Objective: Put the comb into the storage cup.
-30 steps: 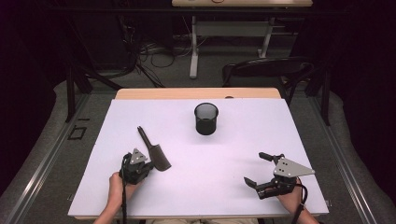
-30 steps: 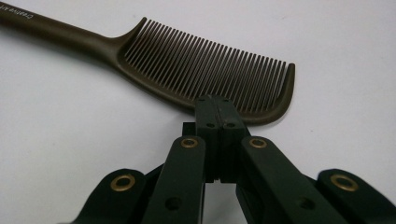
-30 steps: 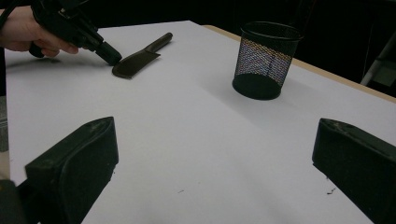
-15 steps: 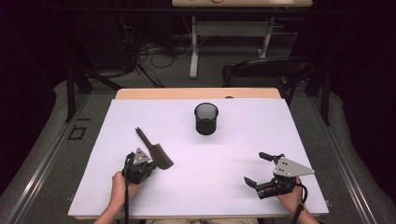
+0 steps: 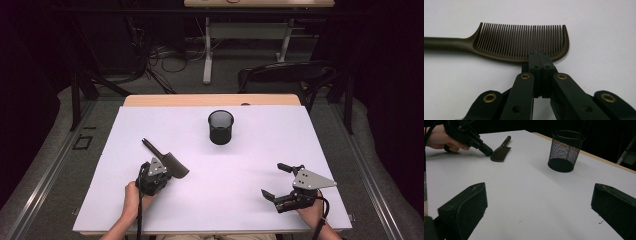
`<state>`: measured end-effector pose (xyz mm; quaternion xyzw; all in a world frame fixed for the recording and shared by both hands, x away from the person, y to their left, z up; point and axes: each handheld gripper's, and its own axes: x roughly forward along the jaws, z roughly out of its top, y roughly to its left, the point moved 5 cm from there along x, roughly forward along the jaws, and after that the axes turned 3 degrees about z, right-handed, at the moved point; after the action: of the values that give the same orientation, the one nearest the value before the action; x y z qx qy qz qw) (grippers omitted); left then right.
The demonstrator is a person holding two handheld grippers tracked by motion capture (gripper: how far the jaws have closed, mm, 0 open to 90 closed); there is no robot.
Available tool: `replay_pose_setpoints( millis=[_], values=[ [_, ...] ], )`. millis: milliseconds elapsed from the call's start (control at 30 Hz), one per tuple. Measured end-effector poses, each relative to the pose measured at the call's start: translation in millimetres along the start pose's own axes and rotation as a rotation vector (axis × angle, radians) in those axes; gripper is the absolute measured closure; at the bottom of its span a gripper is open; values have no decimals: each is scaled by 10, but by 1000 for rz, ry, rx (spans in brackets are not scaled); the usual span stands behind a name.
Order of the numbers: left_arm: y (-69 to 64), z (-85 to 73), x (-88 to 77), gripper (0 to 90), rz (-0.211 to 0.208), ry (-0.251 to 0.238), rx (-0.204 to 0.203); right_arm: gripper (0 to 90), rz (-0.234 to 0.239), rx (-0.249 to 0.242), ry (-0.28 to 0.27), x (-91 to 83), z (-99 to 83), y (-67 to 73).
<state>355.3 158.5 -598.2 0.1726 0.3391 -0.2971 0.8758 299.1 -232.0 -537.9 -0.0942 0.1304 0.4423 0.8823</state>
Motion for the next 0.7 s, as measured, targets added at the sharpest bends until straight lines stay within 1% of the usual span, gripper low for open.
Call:
replay_pose_setpoints(
  millis=[233,467,700],
  values=[
    [-8,42,50,900,2,-5,11,2,0,-1,-1,-2,0,-2],
    [-14,73,87,900,3,-15,11,2,1,0,-1,4,1,3],
    [-35,116,128,900,-2,-17,16,2,3,5,9,15,-15,-9]
  ],
)
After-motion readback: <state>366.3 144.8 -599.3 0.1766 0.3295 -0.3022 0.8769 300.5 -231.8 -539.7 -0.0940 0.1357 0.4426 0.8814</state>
